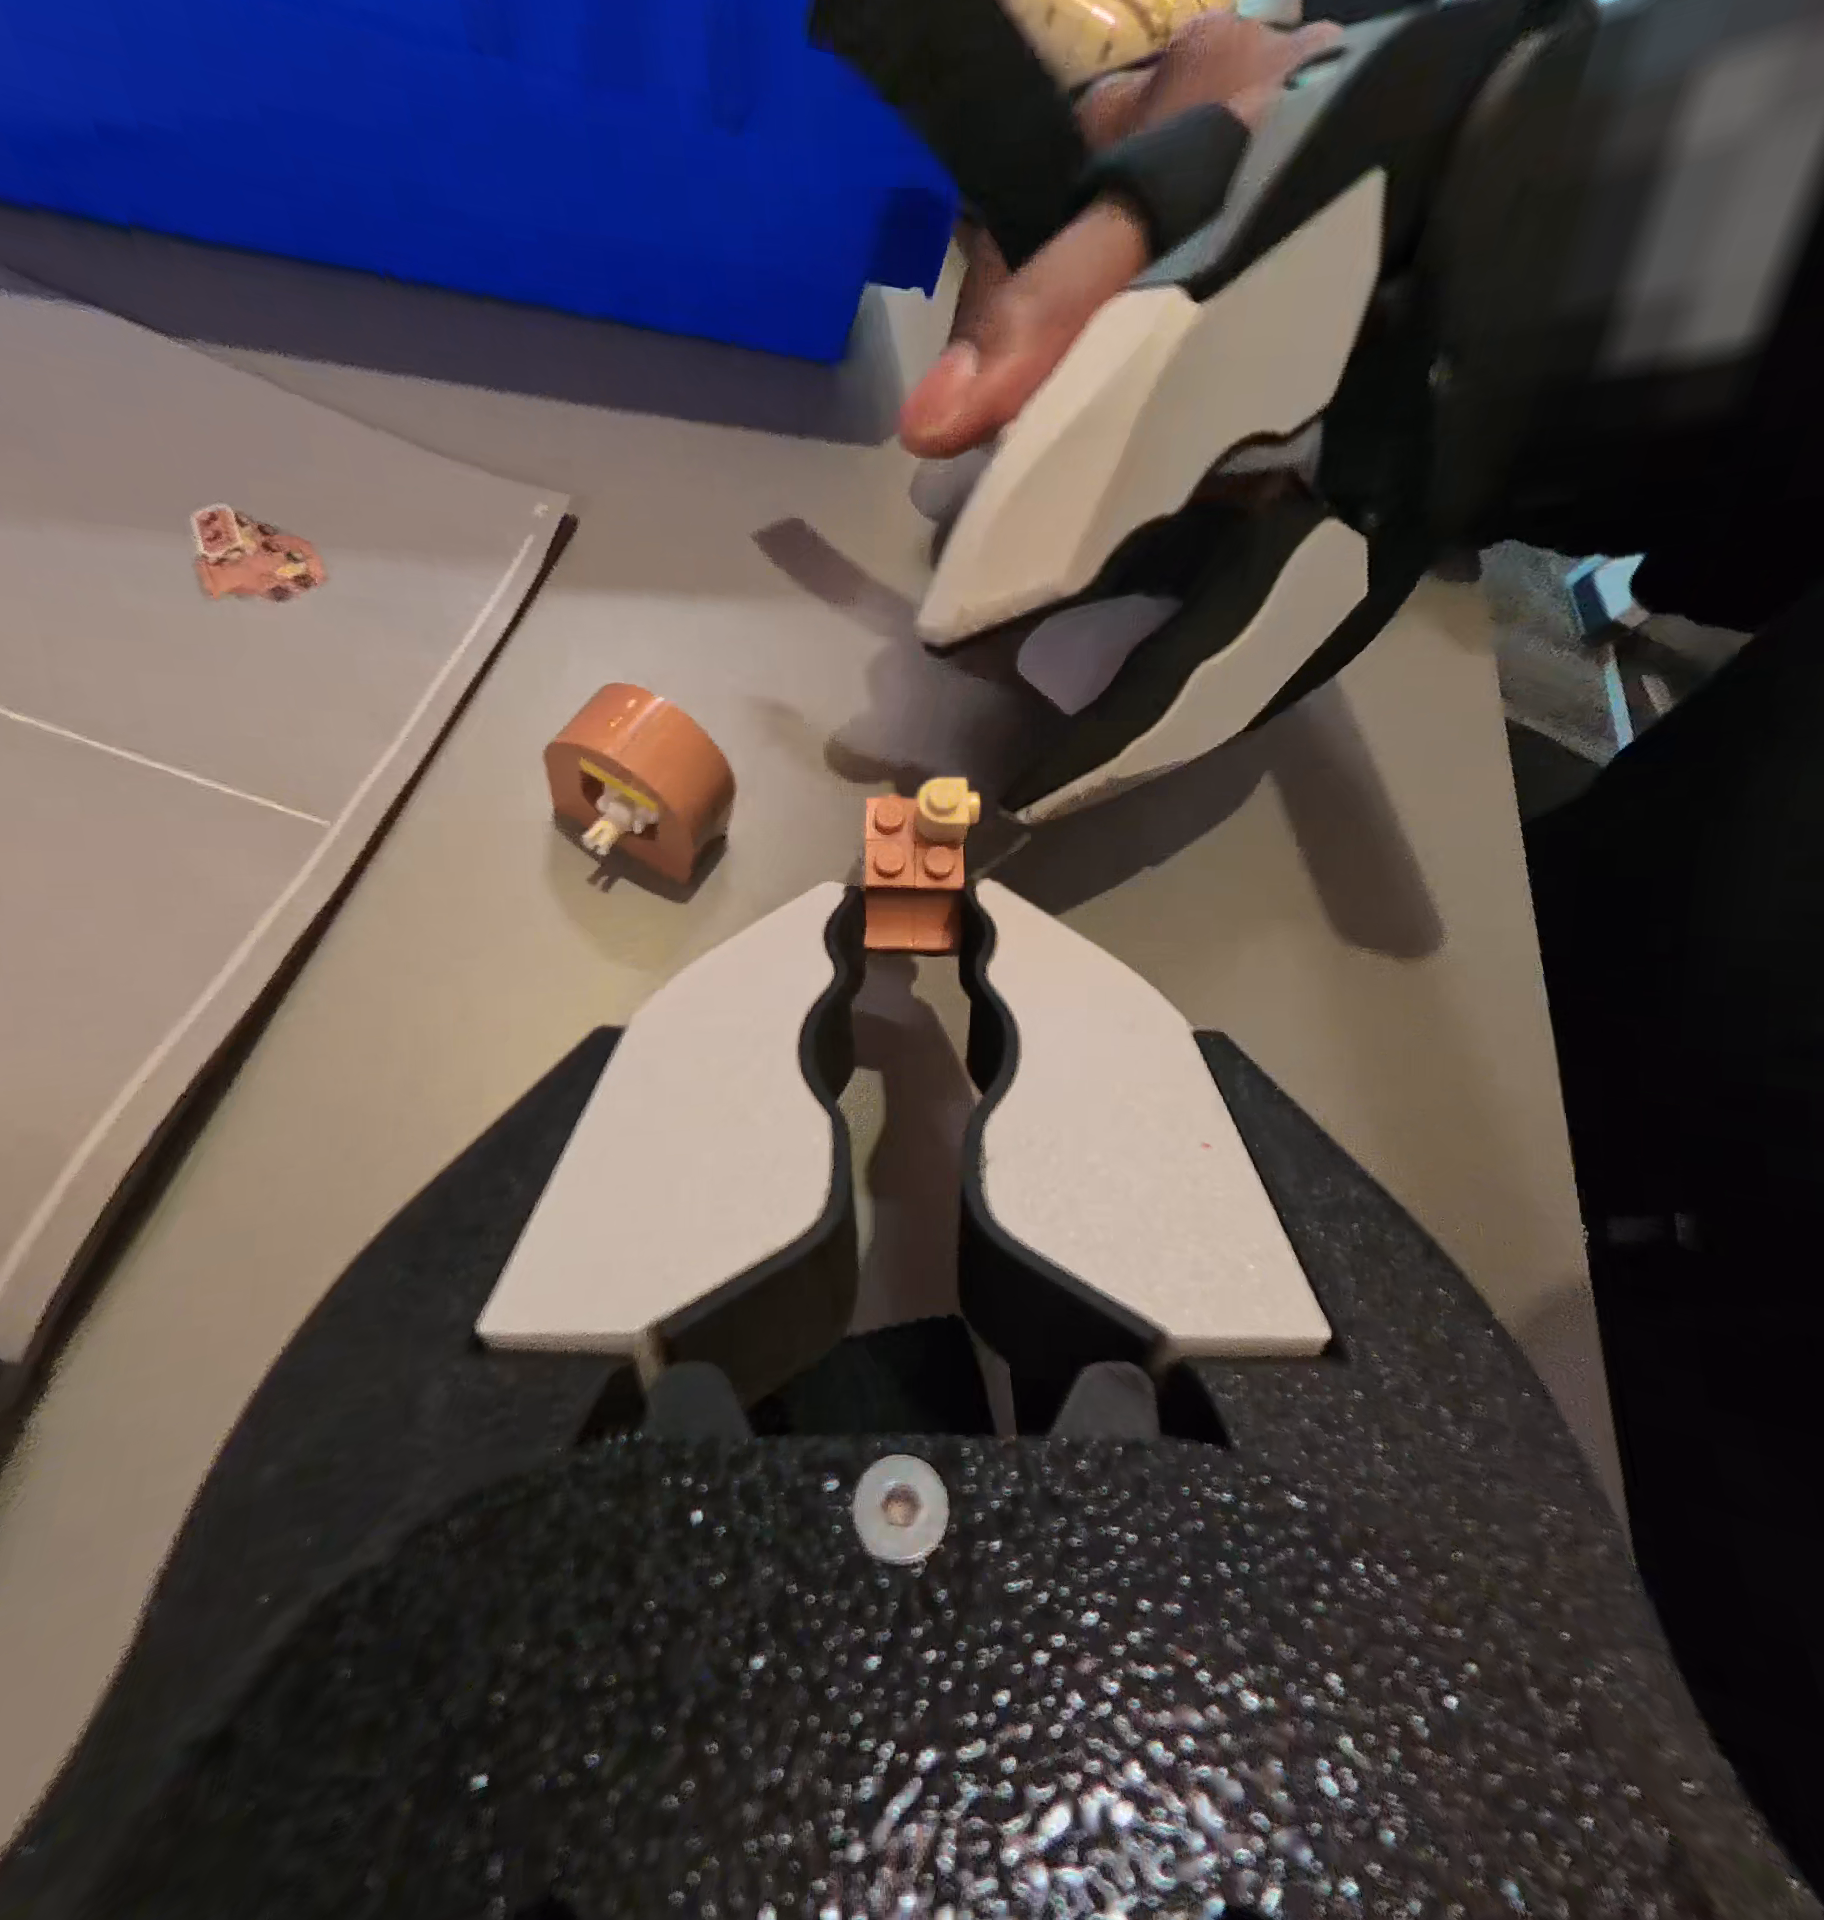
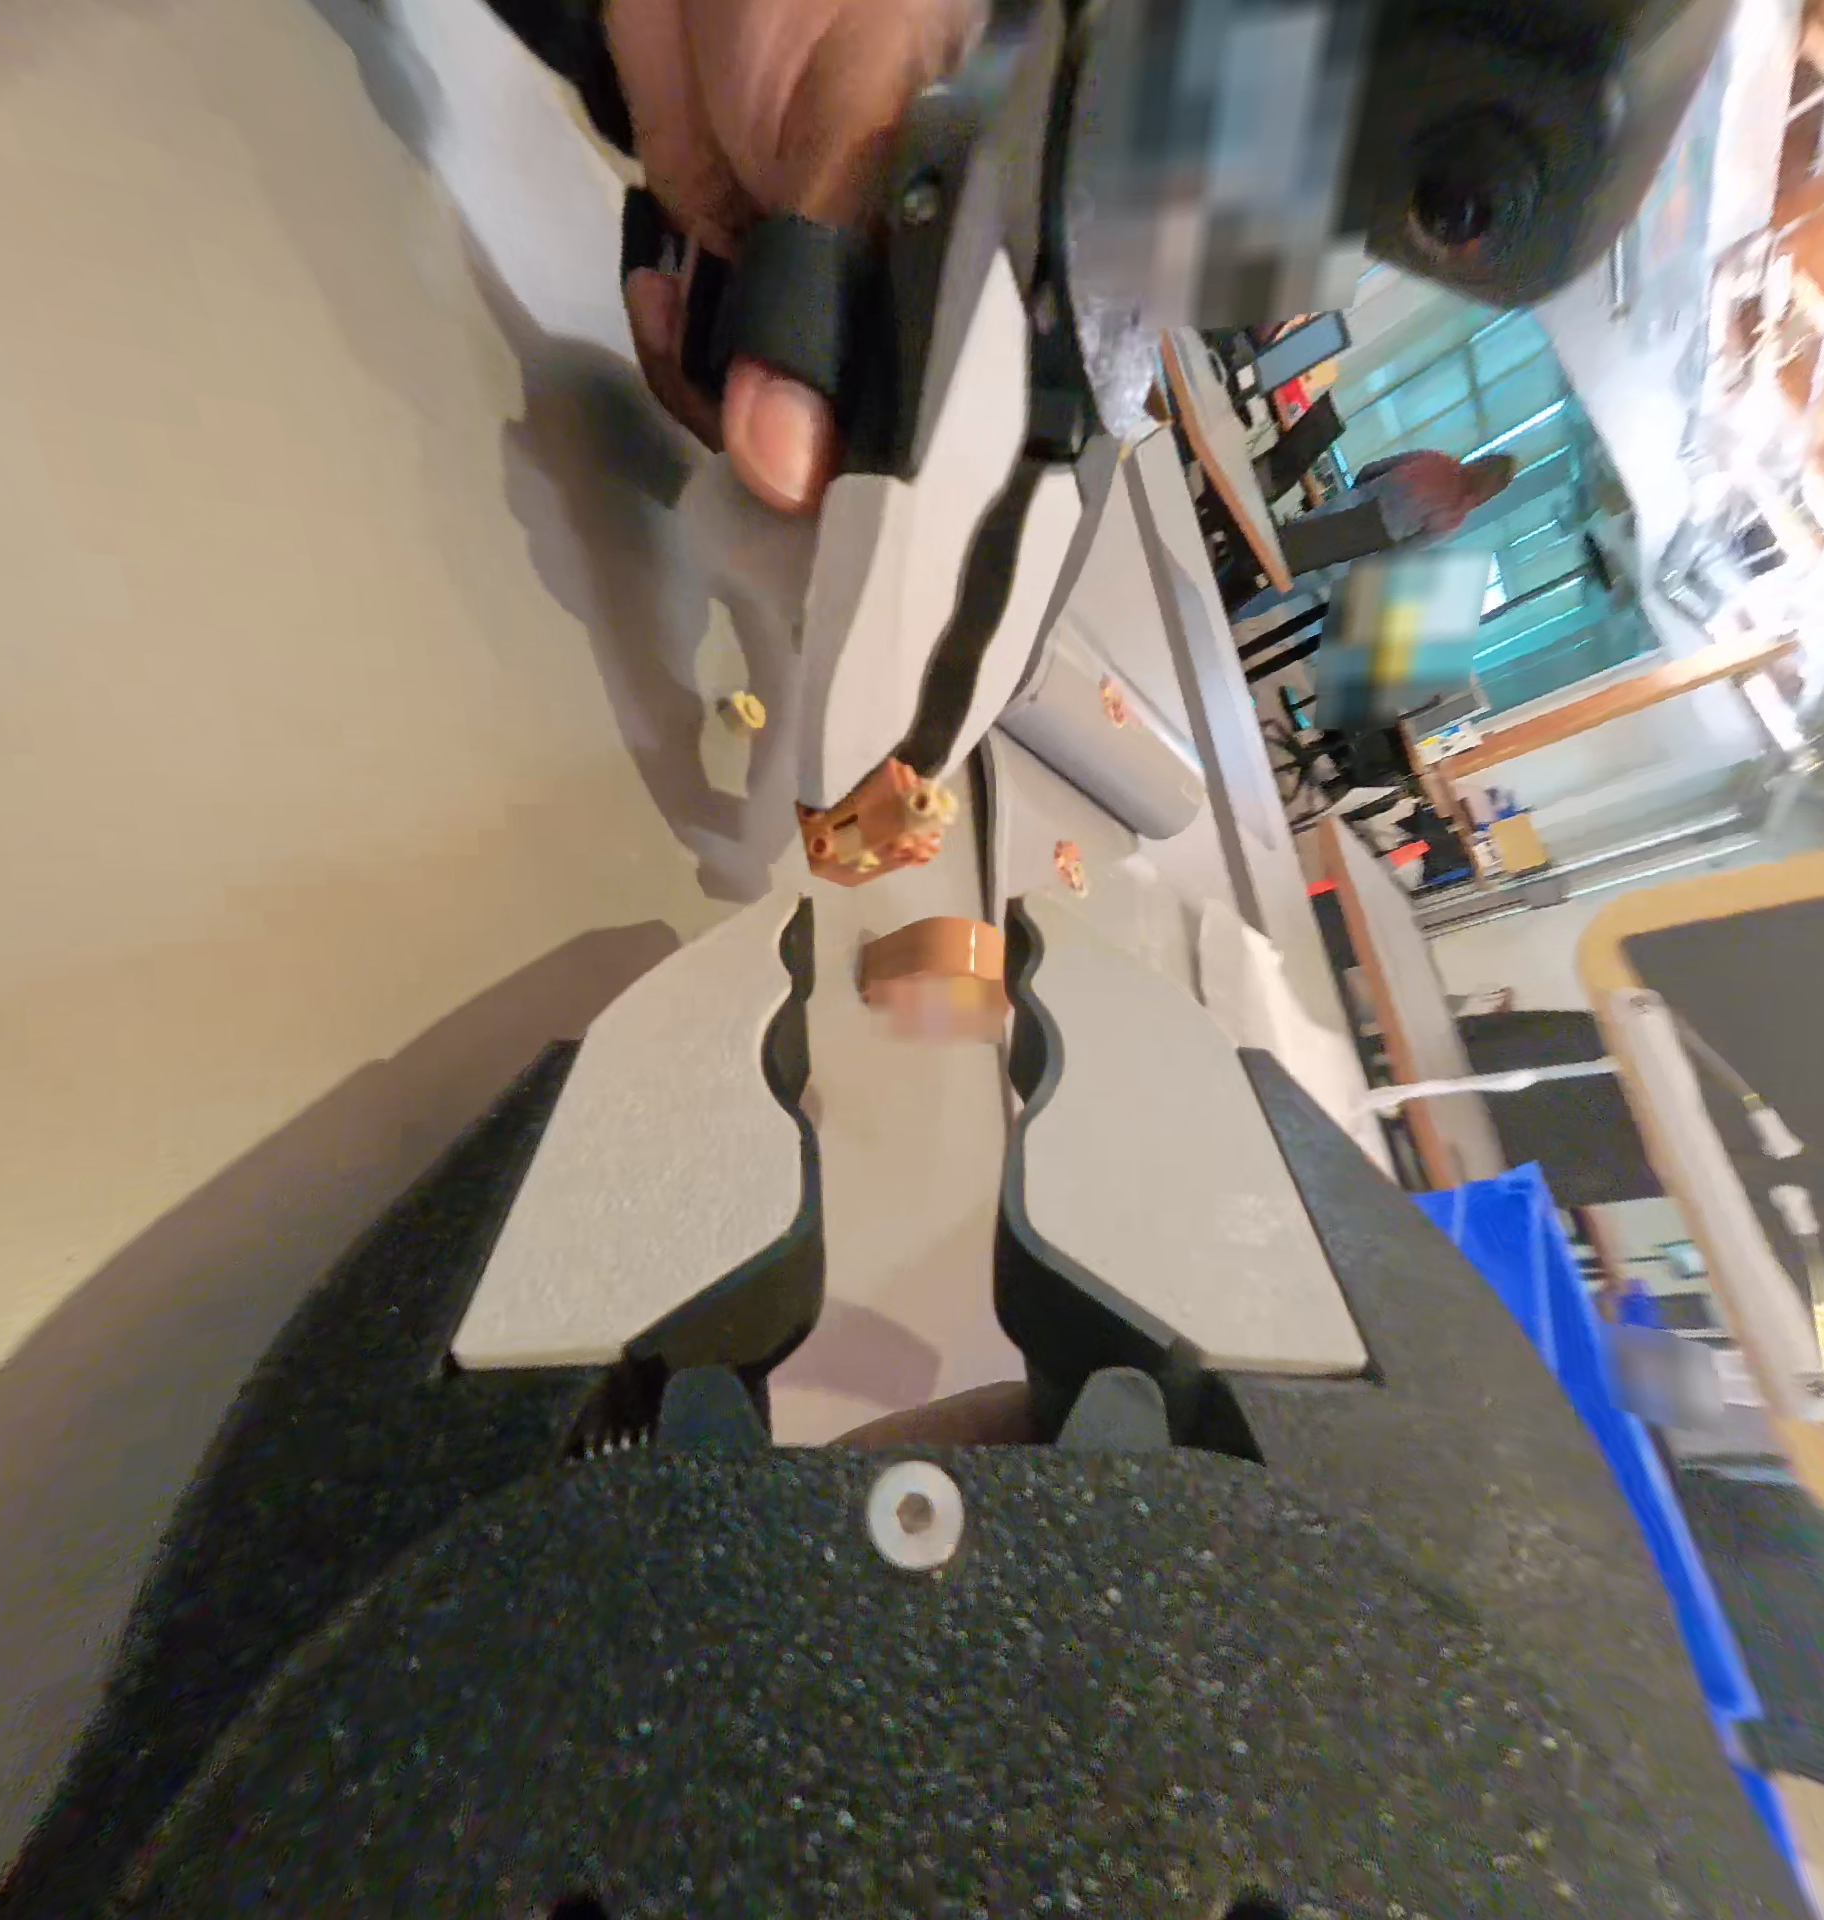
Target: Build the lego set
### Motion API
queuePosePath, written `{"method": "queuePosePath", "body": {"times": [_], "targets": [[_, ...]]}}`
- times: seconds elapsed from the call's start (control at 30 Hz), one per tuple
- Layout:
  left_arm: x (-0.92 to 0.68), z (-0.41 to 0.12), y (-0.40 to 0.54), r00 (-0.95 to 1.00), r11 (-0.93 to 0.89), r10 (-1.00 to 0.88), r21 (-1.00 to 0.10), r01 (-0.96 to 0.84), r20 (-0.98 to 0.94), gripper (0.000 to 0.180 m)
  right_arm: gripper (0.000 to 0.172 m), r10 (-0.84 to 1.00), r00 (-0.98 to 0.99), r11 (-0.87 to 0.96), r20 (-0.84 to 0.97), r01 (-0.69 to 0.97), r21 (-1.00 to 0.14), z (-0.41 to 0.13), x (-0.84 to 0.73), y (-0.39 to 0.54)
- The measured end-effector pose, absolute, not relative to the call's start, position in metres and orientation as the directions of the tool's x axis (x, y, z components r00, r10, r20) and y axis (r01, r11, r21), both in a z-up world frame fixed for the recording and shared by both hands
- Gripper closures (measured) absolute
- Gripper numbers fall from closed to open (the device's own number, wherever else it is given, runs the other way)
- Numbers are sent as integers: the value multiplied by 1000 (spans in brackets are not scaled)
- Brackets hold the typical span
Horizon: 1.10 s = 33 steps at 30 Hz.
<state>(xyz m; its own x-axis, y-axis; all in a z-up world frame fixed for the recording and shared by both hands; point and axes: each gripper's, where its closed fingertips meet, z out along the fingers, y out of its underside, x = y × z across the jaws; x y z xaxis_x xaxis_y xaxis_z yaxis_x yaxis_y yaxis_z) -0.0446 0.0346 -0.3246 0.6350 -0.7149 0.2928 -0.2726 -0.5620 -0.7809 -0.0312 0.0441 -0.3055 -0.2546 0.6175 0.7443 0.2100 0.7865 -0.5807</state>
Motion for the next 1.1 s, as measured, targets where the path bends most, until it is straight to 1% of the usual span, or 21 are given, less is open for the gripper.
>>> {"method": "queuePosePath", "body": {"times": [0.07, 0.17, 0.37, 0.67, 0.8, 1.0, 1.1], "targets": [[-38, -321, 31, 605, -555, -733, -788, -267, 311, 164, 138, 665, -259, 747, 701, 205, -633, -304, -32, 43], [-34, -320, 29, 587, -564, -735, -787, -250, 340, 164, 140, 682, -275, 729, 677, 189, -658, -303, -31, 39], [-34, -320, 31, 593, -558, -734, -791, -249, 331, 164, 143, 679, -299, 727, 670, 154, -669, -301, -30, 28], [-35, -317, 32, 603, -538, -739, -802, -259, 302, 164, 145, 669, -328, 735, 667, 155, -661, -307, -29, 22], [-38, -326, 31, 618, -519, -751, -786, -337, 231, 164, 145, 654, -339, 749, 676, 166, -641, -310, -28, 24], [-43, -348, 29, 617, -469, -783, -723, -507, 76, 164, 144, 662, -360, 743, 657, 199, -639, -318, -27, 27], [-43, -353, 28, 616, -471, -785, -705, -531, 61, 164, 143, 653, -382, 751, 653, 219, -623, -325, -27, 26]]}}
